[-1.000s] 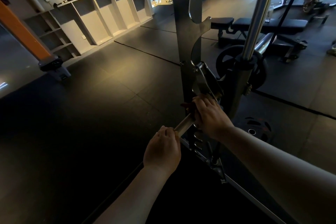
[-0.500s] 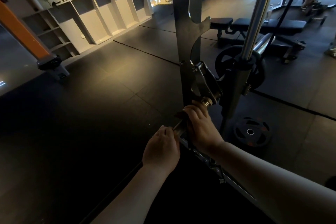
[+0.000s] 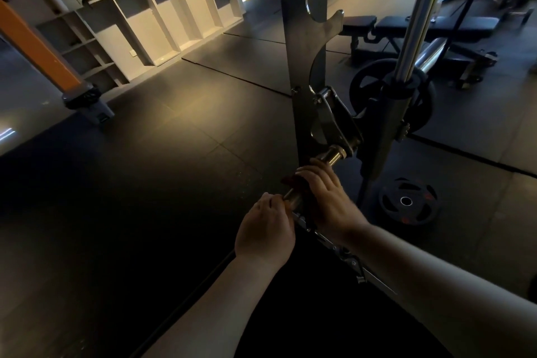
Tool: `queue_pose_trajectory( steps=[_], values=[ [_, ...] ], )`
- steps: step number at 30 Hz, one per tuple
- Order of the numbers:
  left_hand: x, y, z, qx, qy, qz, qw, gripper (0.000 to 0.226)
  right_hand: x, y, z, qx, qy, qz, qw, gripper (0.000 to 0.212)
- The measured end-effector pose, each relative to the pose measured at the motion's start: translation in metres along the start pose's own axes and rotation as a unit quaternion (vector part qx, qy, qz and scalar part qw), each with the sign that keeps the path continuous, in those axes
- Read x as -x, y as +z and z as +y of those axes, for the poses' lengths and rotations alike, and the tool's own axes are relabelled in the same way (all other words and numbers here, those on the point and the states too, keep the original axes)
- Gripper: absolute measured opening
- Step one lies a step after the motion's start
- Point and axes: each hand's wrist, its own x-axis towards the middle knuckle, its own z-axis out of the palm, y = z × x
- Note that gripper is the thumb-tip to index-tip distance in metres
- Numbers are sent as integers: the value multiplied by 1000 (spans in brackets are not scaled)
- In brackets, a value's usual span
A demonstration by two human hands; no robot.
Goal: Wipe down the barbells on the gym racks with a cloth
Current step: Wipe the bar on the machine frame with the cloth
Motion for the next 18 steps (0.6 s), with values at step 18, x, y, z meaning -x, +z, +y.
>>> queue_pose_trajectory(
  steps=[18],
  values=[
    [-23, -1, 17, -14, 6, -31, 999, 35, -19, -14, 34, 10, 80, 82, 993, 49]
  ],
)
